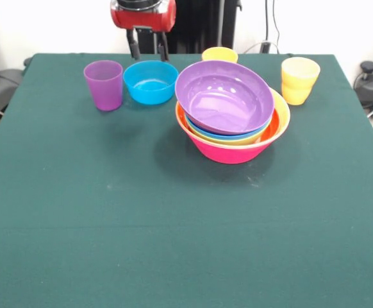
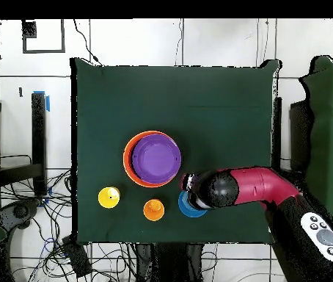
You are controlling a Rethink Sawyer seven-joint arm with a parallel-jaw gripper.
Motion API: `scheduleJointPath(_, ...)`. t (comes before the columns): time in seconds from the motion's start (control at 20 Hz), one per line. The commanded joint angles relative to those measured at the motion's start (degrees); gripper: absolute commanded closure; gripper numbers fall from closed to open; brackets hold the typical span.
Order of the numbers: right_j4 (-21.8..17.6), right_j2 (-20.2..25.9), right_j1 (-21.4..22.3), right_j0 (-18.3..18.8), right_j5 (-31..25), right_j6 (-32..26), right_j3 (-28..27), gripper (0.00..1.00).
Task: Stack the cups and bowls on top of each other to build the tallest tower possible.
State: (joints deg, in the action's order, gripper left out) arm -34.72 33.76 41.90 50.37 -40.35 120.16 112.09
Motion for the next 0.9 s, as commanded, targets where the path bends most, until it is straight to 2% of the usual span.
scheduleJointPath(0.05,-7.1,0.5,-5.2,-0.5,5.0,-9.1,-0.1,0.0)
scheduleJointPath(0.9,-8.7,1.3,-6.3,0.5,5.4,-8.2,-0.1,0.0)
